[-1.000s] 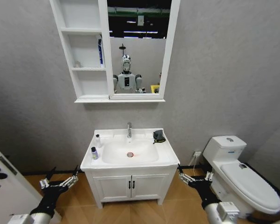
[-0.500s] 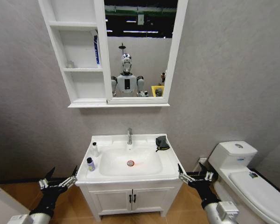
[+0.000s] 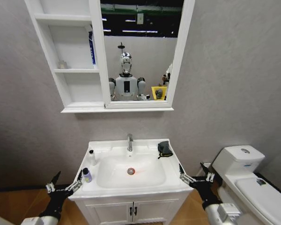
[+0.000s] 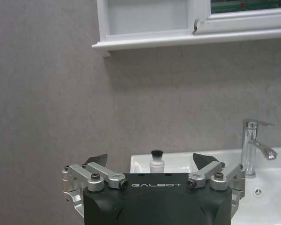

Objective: Move facial cleanser and shampoo from washbasin to cabinet, then wipe washbasin with towel.

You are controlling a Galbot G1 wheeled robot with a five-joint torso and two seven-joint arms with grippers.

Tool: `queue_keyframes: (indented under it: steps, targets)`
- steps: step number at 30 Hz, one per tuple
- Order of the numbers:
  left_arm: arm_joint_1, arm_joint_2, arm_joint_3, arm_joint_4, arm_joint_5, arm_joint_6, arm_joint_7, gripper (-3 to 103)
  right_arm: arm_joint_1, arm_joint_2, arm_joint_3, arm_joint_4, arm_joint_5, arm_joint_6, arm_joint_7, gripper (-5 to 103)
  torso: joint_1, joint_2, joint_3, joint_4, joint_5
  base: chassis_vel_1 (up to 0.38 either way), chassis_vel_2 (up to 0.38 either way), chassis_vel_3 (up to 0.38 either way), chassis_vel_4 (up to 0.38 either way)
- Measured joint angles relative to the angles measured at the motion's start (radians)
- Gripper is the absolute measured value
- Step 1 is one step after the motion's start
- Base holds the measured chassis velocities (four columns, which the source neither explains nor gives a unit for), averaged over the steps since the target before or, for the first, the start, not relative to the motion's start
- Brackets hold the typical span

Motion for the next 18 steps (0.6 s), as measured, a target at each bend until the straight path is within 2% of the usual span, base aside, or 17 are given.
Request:
queue_keyframes:
  steps: [6, 14, 18]
  targets:
    - [-0.046, -0.005, 0.027, 0.104, 0.045, -0.009, -0.005, 100, -0.001, 0.003, -0.003, 0.005, -0.001, -0.002, 0.008, 100, 0.0, 0.0, 0.0, -0.0002, -0.0003, 0.0, 0.0, 0.0, 0.0]
    - [-0.176, 0.017, 0.067, 0.208, 0.083, 0.08, -0.017, 100, 0.001, 0.034, 0.003, -0.012, 0.002, 0.012, 0.012, 100, 0.001, 0.0, 0.0, -0.0002, 0.0, 0.0, 0.0, 0.0, 0.0]
    - [-0.211, 0.024, 0.096, 0.24, 0.091, 0.099, -0.023, 100, 0.004, 0.041, 0.007, -0.023, 0.005, 0.02, 0.011, 100, 0.001, 0.0, 0.0, -0.0002, -0.0001, 0.0, 0.0, 0.0, 0.0]
